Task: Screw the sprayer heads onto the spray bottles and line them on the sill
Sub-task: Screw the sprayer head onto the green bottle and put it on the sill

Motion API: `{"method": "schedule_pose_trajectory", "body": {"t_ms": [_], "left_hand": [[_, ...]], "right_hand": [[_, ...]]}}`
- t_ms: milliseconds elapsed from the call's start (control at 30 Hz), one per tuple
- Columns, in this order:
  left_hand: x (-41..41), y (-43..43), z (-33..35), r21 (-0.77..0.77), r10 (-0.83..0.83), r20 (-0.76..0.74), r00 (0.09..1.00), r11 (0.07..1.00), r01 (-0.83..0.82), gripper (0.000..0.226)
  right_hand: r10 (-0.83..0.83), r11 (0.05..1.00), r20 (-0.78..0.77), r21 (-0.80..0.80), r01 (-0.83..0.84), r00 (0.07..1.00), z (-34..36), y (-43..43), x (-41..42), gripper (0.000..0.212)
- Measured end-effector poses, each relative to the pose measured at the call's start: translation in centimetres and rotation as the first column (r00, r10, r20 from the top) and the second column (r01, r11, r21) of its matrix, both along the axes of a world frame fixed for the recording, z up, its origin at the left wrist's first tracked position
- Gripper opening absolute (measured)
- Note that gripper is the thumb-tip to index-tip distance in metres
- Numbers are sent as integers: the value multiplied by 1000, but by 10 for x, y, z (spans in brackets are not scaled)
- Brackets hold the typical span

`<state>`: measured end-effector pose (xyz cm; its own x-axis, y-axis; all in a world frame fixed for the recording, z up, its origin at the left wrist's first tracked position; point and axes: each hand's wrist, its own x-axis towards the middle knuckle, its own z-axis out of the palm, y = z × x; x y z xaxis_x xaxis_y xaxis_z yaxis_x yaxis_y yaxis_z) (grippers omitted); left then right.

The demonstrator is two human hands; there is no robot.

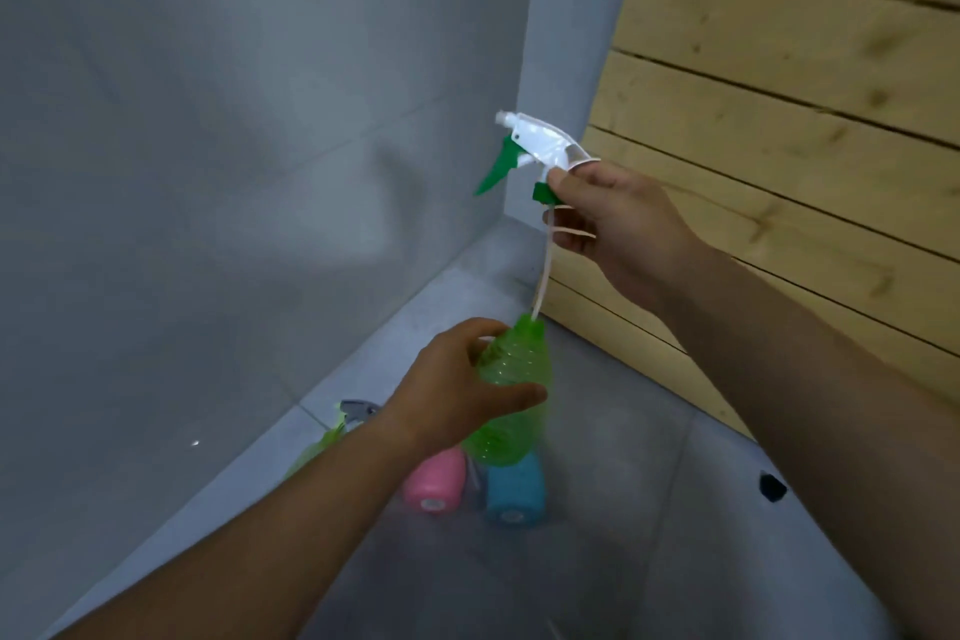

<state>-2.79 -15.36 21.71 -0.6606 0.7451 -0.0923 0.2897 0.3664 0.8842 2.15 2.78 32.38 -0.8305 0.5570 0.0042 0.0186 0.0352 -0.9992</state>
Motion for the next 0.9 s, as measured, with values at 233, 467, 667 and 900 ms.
{"method": "schedule_pose_trajectory", "body": {"t_ms": [233, 467, 667, 900], "left_hand": [[6, -46, 76, 220, 71, 124, 990, 971, -97, 39], [28, -106, 136, 321, 23, 244, 969, 941, -103, 33], [50, -144, 145, 316, 66, 130, 989, 943, -105, 31], [64, -156, 145, 278, 23, 103, 994, 959, -51, 32]], "right_hand": [[119, 982, 22, -153, -114, 993, 37, -55, 15, 9], [225, 966, 0, -132, -223, 974, 81, -96, 39, 13], [299, 954, 51, -6, -299, 953, 96, -123, 64, 16], [255, 940, -103, -208, -272, 961, 92, -130, 72, 9]]}}
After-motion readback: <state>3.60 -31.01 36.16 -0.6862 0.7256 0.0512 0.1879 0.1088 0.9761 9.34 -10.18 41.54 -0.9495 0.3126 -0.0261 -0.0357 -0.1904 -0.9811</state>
